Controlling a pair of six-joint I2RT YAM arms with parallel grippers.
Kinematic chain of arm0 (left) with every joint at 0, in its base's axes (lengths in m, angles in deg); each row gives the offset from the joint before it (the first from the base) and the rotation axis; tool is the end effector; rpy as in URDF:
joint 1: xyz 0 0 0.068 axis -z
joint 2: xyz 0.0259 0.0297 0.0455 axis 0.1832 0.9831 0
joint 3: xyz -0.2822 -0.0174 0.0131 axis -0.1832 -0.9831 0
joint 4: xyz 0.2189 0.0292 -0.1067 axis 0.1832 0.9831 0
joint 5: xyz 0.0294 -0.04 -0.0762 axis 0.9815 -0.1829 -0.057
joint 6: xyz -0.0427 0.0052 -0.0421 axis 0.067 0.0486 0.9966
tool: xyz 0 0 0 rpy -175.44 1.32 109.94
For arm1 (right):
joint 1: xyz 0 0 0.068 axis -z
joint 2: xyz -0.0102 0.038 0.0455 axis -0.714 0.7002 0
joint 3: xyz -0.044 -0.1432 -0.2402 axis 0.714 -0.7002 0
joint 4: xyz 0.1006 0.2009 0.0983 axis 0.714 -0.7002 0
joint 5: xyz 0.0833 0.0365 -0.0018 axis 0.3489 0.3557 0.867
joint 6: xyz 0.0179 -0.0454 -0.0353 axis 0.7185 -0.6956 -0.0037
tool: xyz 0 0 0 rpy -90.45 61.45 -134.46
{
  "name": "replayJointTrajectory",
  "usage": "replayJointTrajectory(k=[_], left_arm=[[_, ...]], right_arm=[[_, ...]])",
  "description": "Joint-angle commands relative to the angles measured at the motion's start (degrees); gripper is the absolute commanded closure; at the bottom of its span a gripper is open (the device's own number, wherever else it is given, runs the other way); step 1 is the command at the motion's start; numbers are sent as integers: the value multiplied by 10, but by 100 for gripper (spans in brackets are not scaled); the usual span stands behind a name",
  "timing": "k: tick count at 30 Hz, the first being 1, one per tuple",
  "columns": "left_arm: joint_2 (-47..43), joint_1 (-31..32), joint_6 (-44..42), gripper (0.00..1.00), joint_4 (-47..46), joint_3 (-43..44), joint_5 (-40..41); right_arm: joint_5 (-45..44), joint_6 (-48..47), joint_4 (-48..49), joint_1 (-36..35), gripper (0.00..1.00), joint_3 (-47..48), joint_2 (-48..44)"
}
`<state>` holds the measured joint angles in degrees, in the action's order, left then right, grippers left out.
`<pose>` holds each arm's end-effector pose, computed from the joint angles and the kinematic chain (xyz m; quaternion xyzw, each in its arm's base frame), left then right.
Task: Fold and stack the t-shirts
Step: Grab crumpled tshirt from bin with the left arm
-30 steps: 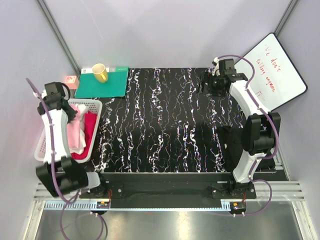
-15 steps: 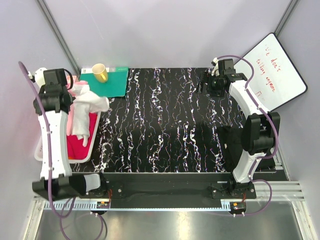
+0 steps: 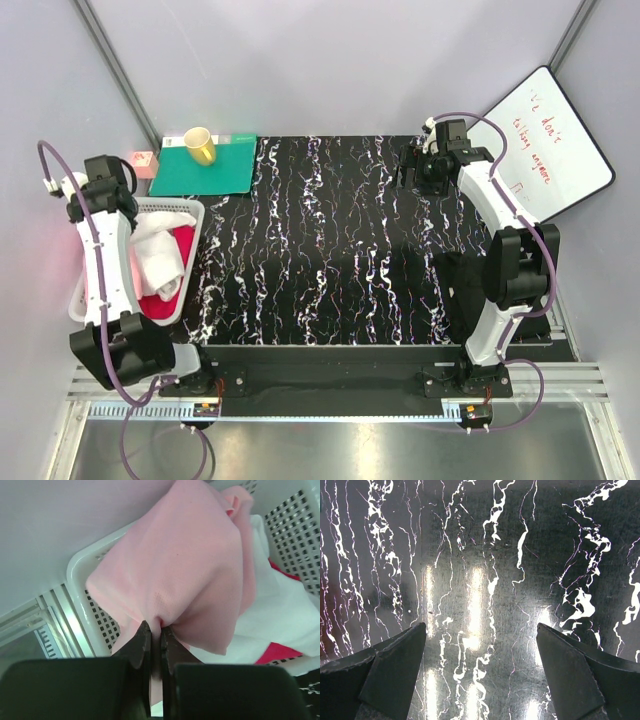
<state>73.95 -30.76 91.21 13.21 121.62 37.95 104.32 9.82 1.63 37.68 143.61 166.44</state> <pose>0.2113 0.1046 0.3692 -0.4732 0.7928 0.2589 0.2838 0.3965 0.0663 0.2946 -0.0160 0.9359 0.1740 0.3058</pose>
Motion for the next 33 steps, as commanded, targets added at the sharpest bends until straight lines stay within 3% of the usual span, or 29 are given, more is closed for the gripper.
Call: replayJointTrajectory(k=[1, 8, 9, 11, 12, 13, 18, 26, 33], left_arm=[[14, 0, -3, 92, -26, -79, 11], [107, -1, 0, 81, -69, -150, -61], [123, -1, -3, 72, -77, -150, -66], [137, -1, -3, 35, -82, -142, -84], [144, -2, -7, 26, -88, -138, -90], [145, -1, -8, 18, -88, -131, -94], [117, -1, -20, 2, -88, -102, -118], [13, -4, -35, 1, -91, -95, -90], [68, -69, -65, 1, -91, -52, -105]], right_arm=[[16, -10, 4, -6, 0, 7, -1], [27, -8, -1, -6, 0, 28, 14], [27, -8, -1, -6, 0, 28, 14], [29, -8, -2, -6, 0, 27, 14], [29, -8, -1, -6, 0, 26, 14], [29, -8, -1, -6, 0, 23, 14], [27, -10, -2, -6, 0, 18, 12], [36, -8, -2, -6, 0, 26, 25], [49, -3, -3, -6, 0, 40, 38]])
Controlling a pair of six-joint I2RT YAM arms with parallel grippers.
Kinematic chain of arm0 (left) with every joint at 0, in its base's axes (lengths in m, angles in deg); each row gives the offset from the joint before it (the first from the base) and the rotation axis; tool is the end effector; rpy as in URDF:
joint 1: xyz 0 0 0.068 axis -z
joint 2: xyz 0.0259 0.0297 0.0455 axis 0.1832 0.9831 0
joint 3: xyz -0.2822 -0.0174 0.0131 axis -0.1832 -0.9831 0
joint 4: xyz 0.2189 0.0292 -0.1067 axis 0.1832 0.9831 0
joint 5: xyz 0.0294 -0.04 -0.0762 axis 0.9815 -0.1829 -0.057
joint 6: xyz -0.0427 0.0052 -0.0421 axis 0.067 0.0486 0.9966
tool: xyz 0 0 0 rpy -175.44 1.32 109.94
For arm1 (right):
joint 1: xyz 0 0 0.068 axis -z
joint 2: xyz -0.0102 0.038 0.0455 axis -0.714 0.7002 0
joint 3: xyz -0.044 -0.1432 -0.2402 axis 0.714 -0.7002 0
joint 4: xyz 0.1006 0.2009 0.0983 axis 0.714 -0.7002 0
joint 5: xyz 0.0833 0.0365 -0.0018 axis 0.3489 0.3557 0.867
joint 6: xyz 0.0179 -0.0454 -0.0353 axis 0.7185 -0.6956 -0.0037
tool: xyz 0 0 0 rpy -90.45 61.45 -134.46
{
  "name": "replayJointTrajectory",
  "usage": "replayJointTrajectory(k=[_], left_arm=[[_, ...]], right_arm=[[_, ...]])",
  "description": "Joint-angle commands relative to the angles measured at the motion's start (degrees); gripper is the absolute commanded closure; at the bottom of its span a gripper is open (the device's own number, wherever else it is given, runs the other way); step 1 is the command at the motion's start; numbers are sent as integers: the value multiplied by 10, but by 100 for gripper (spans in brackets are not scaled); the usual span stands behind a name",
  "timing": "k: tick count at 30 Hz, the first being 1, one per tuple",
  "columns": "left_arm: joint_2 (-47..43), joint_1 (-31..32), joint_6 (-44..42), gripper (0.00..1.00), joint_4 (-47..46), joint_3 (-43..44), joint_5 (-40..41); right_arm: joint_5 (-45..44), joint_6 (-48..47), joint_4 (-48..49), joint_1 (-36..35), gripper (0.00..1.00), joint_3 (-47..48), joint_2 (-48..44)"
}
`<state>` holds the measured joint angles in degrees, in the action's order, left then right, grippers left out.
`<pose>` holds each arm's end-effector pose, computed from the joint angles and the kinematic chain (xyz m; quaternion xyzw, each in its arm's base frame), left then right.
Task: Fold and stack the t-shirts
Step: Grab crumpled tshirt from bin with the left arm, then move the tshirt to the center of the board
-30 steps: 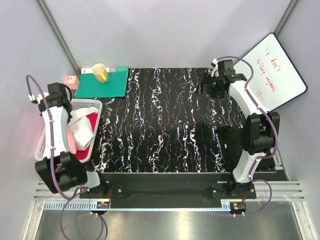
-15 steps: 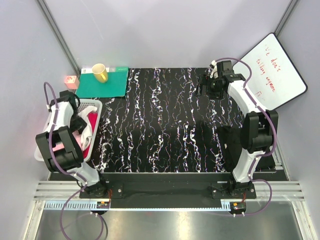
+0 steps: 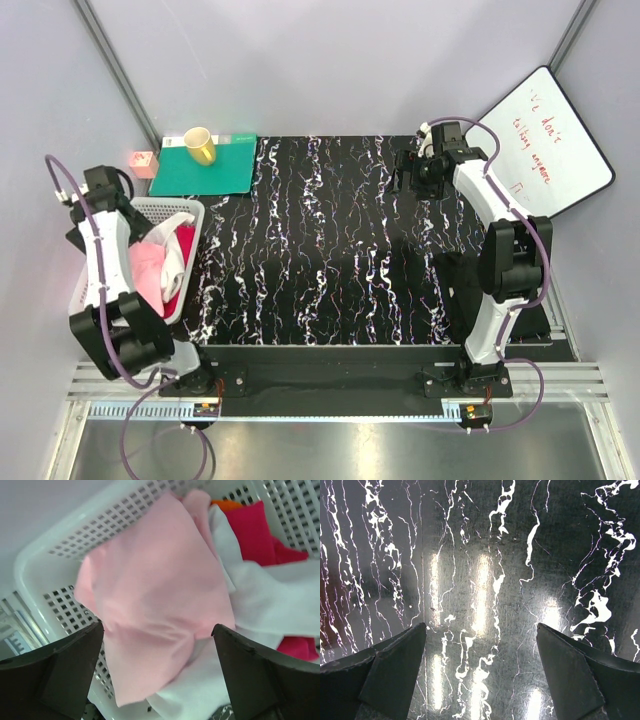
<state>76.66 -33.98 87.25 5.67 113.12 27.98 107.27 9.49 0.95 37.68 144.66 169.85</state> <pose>0.2263 0.1182 0.3207 -0.4544 0.8348 0.1979 0.2398 0.4065 0.0699 0.2769 -0.0232 0.9410 0.1939 0.2765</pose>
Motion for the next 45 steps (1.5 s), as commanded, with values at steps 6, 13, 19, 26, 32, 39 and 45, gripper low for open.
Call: replayJointTrajectory(k=[6, 13, 19, 26, 32, 39, 45], left_arm=[[114, -82, -30, 4, -17, 44, -39], [153, -83, -39, 68, -39, 43, -58], [94, -83, -26, 100, -45, 43, -85], [-107, -66, 8, 100, -107, 34, -177], [-109, 62, 11, 100, -120, 142, -205], [-25, 203, 5, 100, -124, 294, -328], [64, 377, -20, 100, -115, 419, -396]], right_arm=[[16, -5, 4, -6, 0, 19, -3], [15, -7, 3, -6, 0, 11, -6], [15, -6, 4, -6, 0, 15, -6], [17, -5, 3, -6, 0, 13, -8], [9, -1, -3, -6, 0, 29, -10], [-36, 12, -16, 4, 0, 77, -12], [-35, 45, -23, 56, 0, 130, -11]])
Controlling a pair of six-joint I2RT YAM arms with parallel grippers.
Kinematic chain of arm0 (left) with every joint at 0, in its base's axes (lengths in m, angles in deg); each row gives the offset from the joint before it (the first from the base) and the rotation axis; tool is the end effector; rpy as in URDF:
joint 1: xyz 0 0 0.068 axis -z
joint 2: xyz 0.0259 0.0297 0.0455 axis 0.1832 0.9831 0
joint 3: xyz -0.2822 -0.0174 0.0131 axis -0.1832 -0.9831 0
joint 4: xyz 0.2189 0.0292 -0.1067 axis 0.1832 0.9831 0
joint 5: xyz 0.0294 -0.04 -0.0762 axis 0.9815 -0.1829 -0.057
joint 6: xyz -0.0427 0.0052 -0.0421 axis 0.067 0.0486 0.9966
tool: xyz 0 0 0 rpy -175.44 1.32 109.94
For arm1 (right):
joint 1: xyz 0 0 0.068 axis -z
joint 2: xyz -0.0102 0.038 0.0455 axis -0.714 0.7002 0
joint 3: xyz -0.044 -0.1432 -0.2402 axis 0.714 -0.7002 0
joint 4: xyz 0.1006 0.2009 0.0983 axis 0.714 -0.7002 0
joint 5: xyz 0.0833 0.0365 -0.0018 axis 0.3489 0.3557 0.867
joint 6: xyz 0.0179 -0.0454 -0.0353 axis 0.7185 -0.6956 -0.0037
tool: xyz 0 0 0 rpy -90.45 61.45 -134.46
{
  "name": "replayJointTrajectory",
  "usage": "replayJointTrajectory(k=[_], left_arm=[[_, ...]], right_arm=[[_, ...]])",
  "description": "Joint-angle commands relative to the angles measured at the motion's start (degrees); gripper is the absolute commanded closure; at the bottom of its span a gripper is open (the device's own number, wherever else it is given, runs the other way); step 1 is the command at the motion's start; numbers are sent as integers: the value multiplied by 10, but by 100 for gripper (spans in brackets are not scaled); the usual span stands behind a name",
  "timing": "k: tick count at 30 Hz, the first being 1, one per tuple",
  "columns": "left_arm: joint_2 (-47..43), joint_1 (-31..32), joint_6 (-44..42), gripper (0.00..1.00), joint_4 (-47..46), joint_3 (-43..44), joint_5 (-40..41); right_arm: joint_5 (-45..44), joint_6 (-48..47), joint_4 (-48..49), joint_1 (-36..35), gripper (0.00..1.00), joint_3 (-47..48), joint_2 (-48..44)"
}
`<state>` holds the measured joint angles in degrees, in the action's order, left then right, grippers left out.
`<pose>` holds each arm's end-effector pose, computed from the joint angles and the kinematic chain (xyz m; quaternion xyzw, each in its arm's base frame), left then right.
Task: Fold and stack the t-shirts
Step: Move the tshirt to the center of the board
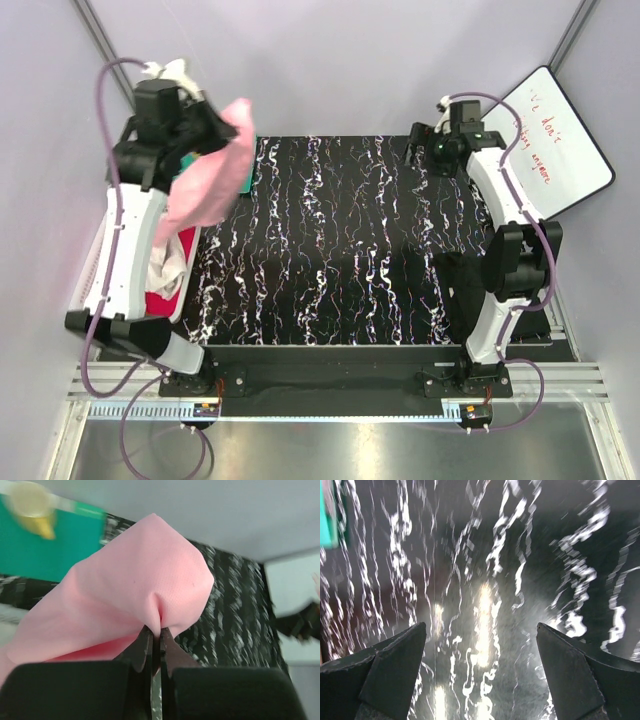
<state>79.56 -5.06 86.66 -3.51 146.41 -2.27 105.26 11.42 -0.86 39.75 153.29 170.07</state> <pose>0.2712 -0.0306 0.4906 -0.1283 0.8229 -0.1943 0.5183 0.4184 0.0547 0.3191 0.0066 0.9246 0.1835 0.3337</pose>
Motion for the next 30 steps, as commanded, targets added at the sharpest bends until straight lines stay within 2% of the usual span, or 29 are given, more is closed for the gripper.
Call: replayJointTrajectory(k=[1, 7, 10, 12, 13, 15, 16, 18, 19, 22, 26, 28, 30], left_arm=[[64, 105, -15, 100, -22, 108, -126], [204, 215, 25, 100, -23, 326, -275], [249, 247, 46, 100, -28, 354, -324], [235, 249, 58, 100, -35, 307, -320], [229, 244, 62, 100, -40, 235, -314], [212, 228, 61, 100, -42, 151, -326], [209, 221, 55, 100, -30, 71, -326], [198, 204, 30, 100, -25, -19, -307], [197, 198, 11, 100, -6, -87, -260], [218, 181, -36, 100, 17, -183, -163], [277, 168, -67, 100, 48, -225, -73], [279, 167, -52, 94, 57, -251, -27], [263, 165, -35, 75, 74, -272, 22]], right_arm=[[-16, 29, -6, 40, 0, 46, -13], [-37, 24, -9, 55, 0, 39, -17], [-44, 23, -9, 55, 0, 26, -20], [-50, 23, -11, 55, 0, 16, -24], [-52, 20, -10, 55, 0, 13, -26], [-61, 14, -10, 55, 0, 5, -31], [-64, 8, -10, 55, 0, 0, -32], [-71, -1, -11, 71, 0, -2, -35], [-74, -7, -11, 71, 0, -6, -36], [-77, -18, -12, 73, 0, -4, -36], [-68, -21, -12, 73, 0, 5, -31], [-60, -19, -13, 73, 0, 11, -26], [-52, -19, -13, 73, 0, 13, -24]])
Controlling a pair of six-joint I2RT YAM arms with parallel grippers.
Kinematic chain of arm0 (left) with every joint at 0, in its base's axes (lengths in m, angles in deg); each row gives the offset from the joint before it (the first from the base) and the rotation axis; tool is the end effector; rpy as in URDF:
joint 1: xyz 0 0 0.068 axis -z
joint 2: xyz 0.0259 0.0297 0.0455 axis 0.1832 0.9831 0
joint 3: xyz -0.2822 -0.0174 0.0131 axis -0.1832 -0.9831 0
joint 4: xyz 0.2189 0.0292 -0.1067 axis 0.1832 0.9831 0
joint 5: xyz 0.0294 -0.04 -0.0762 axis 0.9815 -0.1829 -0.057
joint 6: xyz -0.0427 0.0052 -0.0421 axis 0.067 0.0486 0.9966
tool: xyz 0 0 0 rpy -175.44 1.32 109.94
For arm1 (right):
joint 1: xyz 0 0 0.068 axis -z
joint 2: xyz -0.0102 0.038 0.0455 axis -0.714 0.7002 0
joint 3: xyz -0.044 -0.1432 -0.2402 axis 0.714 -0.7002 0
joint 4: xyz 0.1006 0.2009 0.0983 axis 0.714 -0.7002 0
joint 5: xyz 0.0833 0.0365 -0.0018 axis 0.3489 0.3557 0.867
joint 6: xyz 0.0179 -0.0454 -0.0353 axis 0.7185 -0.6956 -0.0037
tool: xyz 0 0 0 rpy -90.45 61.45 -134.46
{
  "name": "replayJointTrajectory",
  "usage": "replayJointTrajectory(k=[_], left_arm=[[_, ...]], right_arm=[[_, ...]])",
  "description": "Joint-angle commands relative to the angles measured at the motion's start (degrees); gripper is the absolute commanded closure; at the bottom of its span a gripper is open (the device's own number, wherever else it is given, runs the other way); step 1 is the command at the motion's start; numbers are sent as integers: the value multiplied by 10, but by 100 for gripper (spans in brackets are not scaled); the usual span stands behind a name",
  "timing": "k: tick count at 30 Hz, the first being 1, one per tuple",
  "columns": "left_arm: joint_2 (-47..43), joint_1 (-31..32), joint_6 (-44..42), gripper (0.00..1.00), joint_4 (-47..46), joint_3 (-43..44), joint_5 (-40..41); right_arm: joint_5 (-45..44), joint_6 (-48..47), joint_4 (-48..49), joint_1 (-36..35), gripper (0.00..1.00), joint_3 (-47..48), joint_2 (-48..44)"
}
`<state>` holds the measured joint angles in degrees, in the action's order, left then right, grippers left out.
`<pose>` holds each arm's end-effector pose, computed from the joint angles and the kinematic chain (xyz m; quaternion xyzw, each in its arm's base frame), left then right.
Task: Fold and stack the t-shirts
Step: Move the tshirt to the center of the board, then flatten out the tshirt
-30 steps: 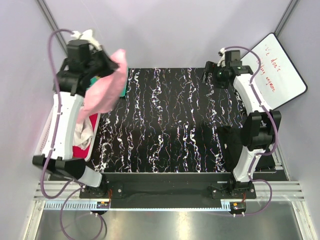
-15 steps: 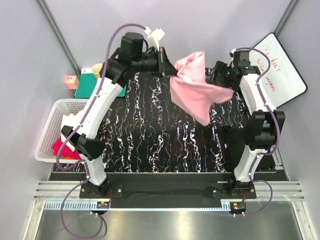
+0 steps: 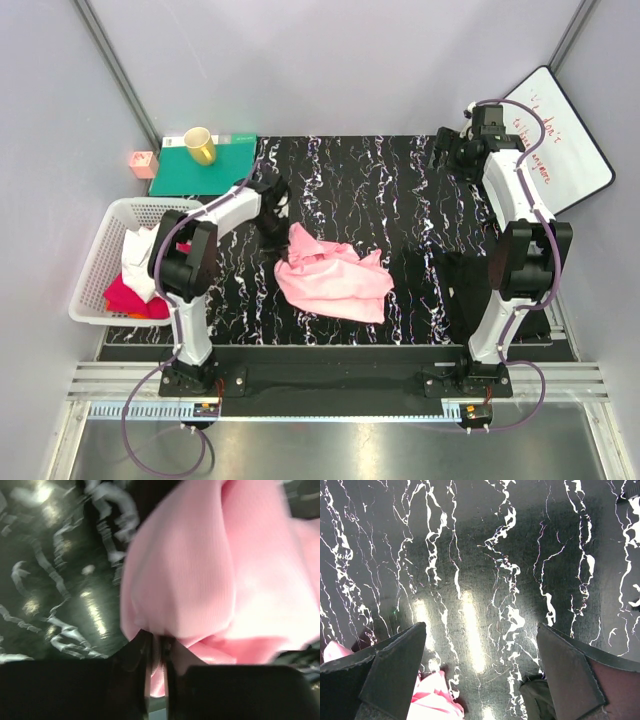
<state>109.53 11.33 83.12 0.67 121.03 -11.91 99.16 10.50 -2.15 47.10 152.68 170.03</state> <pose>0.3356 -0.1475 0.1889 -0.0048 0.9889 -0.1481 0.0090 0.4197 -0.0039 0.3136 0.0800 0.9316 0.1091 0.3375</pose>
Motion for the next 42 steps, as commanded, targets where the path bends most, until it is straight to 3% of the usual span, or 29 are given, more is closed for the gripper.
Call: replayJointTrajectory(k=[1, 2, 3, 4, 6, 13, 21, 32, 42], left_arm=[[-44, -1, 18, 69, 41, -24, 136], [-61, -6, 26, 53, 49, -28, 150], [-70, -10, 38, 24, 70, -30, 180], [-78, -11, 40, 12, 80, -29, 190], [-105, -10, 42, 1, 105, -15, 217], [-159, 33, 25, 1, 113, 93, 248], [-7, 140, -124, 1, 157, 264, 283], [54, 184, -198, 6, 144, 233, 375], [104, 201, -203, 11, 131, 271, 332]], right_arm=[[14, -9, -1, 0, 0, 20, -24], [17, -9, 0, 0, 0, 18, -24], [18, -9, 0, 0, 0, 13, -26], [21, -9, 0, 0, 0, 10, -26], [24, -9, 2, 0, 0, -3, -29], [79, 12, 16, 0, 0, -45, -28], [165, 28, 19, -12, 0, -84, -21], [185, 24, 8, -33, 0, -125, -42], [178, 20, -2, -33, 0, -97, -34]])
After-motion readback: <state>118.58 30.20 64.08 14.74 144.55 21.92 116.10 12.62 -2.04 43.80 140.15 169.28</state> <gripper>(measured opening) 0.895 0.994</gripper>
